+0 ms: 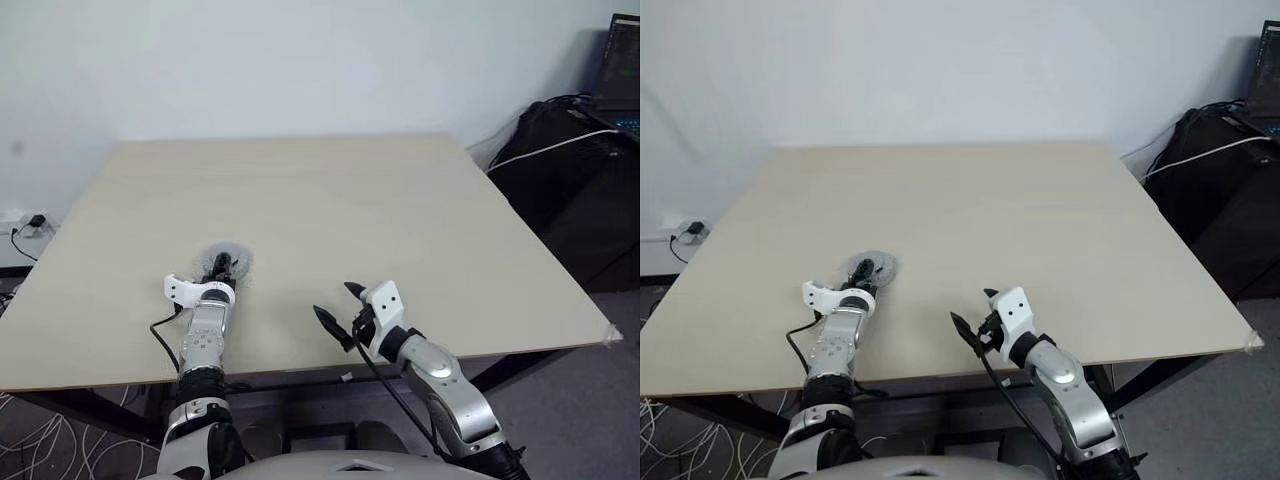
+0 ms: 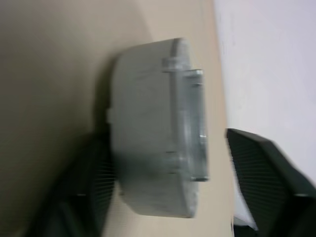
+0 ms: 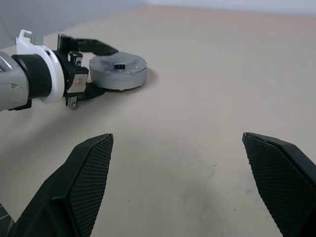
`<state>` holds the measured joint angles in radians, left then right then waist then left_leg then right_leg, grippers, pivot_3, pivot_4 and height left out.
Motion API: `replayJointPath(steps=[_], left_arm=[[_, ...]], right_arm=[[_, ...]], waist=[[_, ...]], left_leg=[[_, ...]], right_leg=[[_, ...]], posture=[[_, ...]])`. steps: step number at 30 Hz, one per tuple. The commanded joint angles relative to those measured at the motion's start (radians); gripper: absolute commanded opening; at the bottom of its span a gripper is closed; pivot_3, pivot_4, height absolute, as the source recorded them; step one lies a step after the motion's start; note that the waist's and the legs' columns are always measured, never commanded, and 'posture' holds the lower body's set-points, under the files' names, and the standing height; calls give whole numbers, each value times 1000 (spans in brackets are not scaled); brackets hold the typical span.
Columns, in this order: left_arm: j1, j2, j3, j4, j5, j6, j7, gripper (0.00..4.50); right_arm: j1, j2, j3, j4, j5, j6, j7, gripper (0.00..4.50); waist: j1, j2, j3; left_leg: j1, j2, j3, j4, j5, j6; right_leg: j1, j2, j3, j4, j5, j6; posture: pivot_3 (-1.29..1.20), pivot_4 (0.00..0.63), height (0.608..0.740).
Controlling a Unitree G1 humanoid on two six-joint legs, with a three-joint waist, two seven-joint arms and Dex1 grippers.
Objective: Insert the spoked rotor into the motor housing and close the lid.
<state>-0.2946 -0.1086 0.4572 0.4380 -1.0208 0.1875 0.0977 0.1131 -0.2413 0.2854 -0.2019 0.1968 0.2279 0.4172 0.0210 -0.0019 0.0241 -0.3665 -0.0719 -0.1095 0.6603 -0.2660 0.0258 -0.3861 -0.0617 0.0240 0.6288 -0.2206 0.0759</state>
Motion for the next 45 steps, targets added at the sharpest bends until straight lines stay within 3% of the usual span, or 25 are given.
replayJointPath(steps=[1,6,10,14,18,24,29,37,45], left_arm=[[104,-95,-44,-121,57,41,101,4467],[245,-137,-106,-273,40,155,189,4467],[351,-148,-147,-388,1,229,249,4467],[404,-120,-172,-478,-38,273,296,4467],[467,-22,-283,-599,42,305,195,4467],[568,186,-494,-665,458,120,-31,4467],[612,209,-569,-605,700,-117,-101,4467],[664,190,-566,-538,921,-419,-100,4467],[709,183,-573,-538,983,-541,-137,4467]], right_arm=[[-12,6,-22,-13,-4,-14,3,4500],[-9,14,-25,-19,-2,-10,2,4500],[-12,13,-26,-22,3,-2,12,4500],[-4,10,-38,-27,21,34,19,4500],[12,25,-61,-33,47,52,15,4500],[49,37,-71,13,-44,-96,-41,4500],[64,56,-86,61,-148,-258,-132,4500],[163,99,-144,50,-214,-374,-260,4500],[247,125,-163,9,-174,-386,-260,4500]], waist=[[-5,0,0],[-12,1,-1],[-19,10,-9],[-18,11,-11],[-14,12,-10],[-4,13,-7],[-5,15,-3],[4,14,-3],[4,15,-3]], left_leg=[[1,1,0,0,0,0],[5,5,2,-3,-1,0],[9,6,5,-5,-5,1],[10,7,5,-5,-6,1],[9,6,6,-5,-7,-1],[9,6,6,-5,-9,-5],[8,7,7,-5,-9,-5],[5,8,7,-8,-9,-6],[4,9,7,-9,-9,-6]], right_leg=[[1,0,0,0,-1,1],[3,0,1,0,-5,-3],[5,0,2,0,-7,-3],[5,0,2,0,-11,-5],[5,0,2,0,-11,-5],[5,0,2,0,-12,-5],[4,-1,2,0,-12,-5],[-2,-1,2,0,-13,-7],[-3,-1,2,0,-14,-7]], posture=[[0,0,740],[0,0,740],[0,0,740],[0,0,740],[0,0,740],[0,0,740],[0,0,740],[0,0,740],[0,0,740]])
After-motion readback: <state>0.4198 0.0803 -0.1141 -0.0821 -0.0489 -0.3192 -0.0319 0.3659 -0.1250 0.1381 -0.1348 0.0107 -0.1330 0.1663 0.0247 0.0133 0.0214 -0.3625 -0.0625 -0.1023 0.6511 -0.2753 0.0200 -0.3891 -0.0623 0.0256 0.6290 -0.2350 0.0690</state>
